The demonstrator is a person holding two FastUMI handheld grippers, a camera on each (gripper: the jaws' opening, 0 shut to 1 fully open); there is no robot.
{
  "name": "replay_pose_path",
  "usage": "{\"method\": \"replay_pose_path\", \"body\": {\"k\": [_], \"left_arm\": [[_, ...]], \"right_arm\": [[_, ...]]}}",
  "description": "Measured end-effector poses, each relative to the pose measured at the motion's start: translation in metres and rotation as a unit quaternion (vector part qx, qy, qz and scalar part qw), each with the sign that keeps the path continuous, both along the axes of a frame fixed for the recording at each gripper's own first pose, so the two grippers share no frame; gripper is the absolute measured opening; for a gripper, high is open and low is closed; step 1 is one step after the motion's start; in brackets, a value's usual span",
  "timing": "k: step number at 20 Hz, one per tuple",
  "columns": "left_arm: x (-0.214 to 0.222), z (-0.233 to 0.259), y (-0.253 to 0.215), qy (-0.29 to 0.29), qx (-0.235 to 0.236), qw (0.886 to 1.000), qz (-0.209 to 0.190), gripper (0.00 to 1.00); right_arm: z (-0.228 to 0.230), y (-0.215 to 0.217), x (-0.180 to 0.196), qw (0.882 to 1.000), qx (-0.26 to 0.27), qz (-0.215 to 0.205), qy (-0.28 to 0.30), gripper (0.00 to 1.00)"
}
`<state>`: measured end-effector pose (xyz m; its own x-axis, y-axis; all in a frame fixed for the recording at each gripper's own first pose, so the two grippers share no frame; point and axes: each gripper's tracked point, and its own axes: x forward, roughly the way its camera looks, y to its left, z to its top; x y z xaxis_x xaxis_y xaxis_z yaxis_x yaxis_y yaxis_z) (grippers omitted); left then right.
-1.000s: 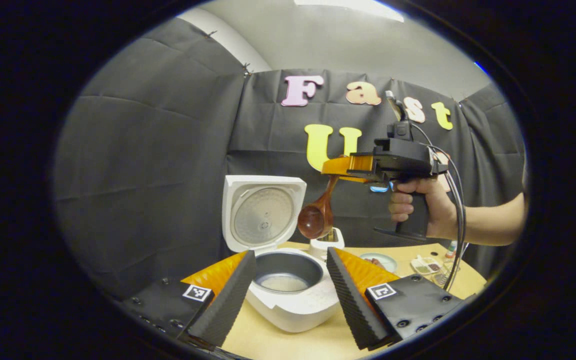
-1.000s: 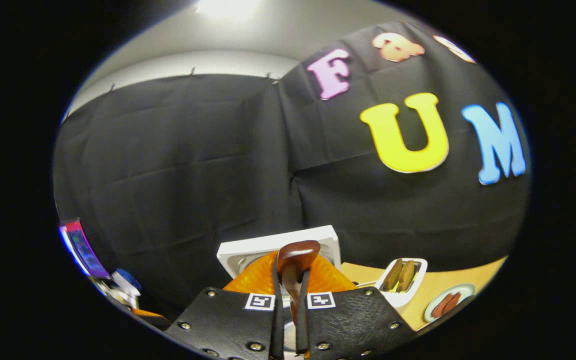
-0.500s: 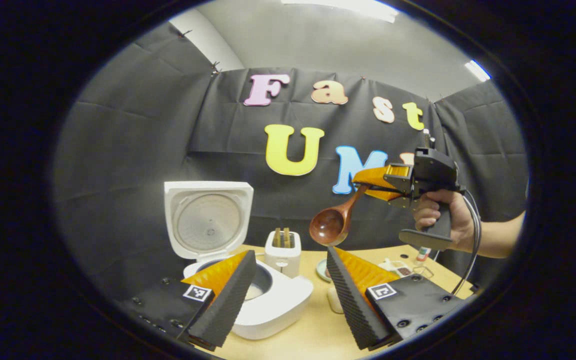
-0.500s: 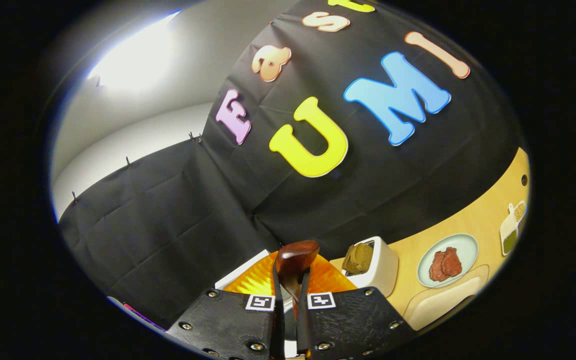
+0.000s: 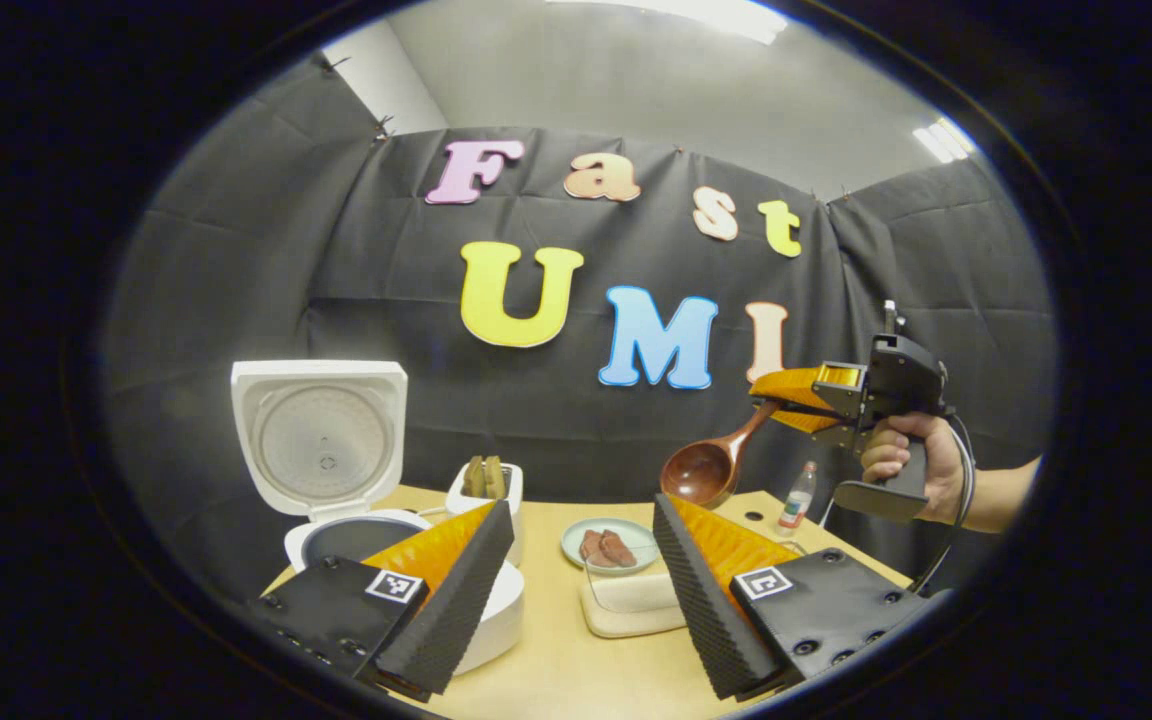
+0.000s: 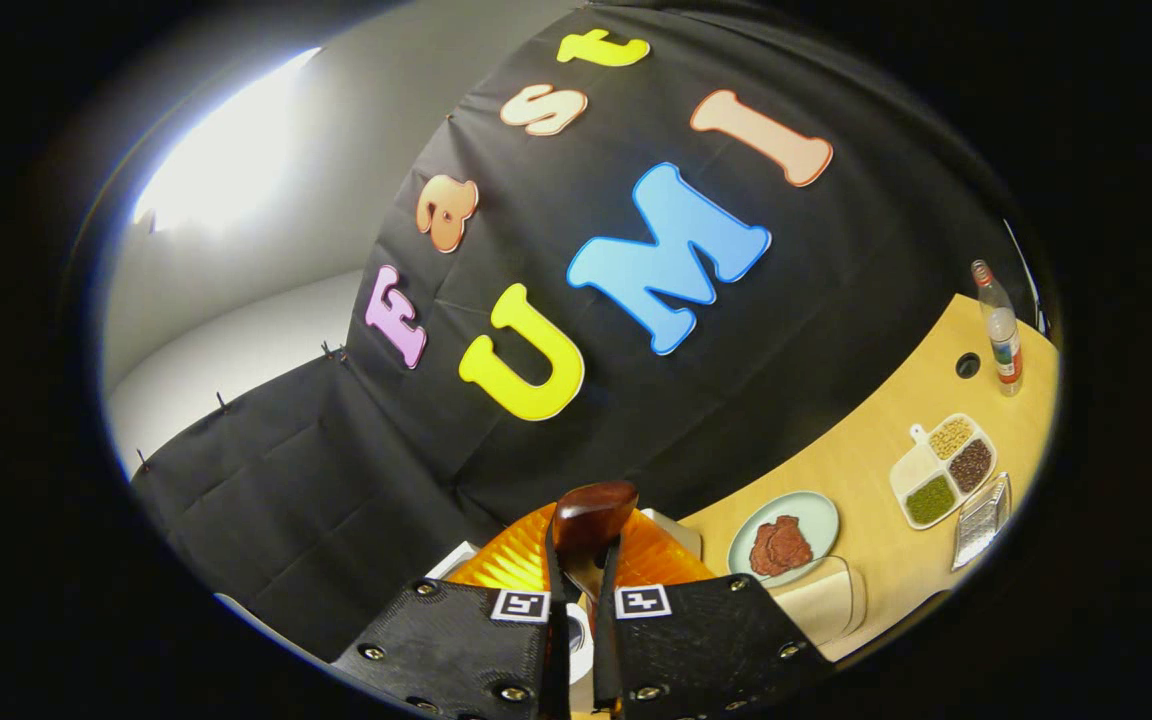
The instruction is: Close the left gripper, press the button to open the rice cooker; take a wooden spoon from the chopstick holder with the right hand, scoop a spoonful of rice and pour it into the rice cooker, then put the wooden spoon back into the chopstick holder.
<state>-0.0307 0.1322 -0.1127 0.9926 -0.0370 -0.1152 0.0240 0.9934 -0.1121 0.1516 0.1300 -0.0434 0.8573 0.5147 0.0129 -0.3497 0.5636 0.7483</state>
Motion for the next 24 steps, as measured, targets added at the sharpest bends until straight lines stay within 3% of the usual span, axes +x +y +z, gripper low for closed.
{"method": "replay_pose_path", "body": {"k": [15,24], "left_arm": [[0.021,0.006,-0.056,-0.001,0.009,1.000,-0.018,0.96],[0.023,0.005,-0.067,0.013,0.024,1.000,-0.012,0.96]], "right_arm": [[-0.052,-0.153,0.014,0.987,-0.078,-0.129,0.047,0.10],[-0.112,-0.205,0.027,0.962,-0.181,-0.185,0.083,0.10]]}}
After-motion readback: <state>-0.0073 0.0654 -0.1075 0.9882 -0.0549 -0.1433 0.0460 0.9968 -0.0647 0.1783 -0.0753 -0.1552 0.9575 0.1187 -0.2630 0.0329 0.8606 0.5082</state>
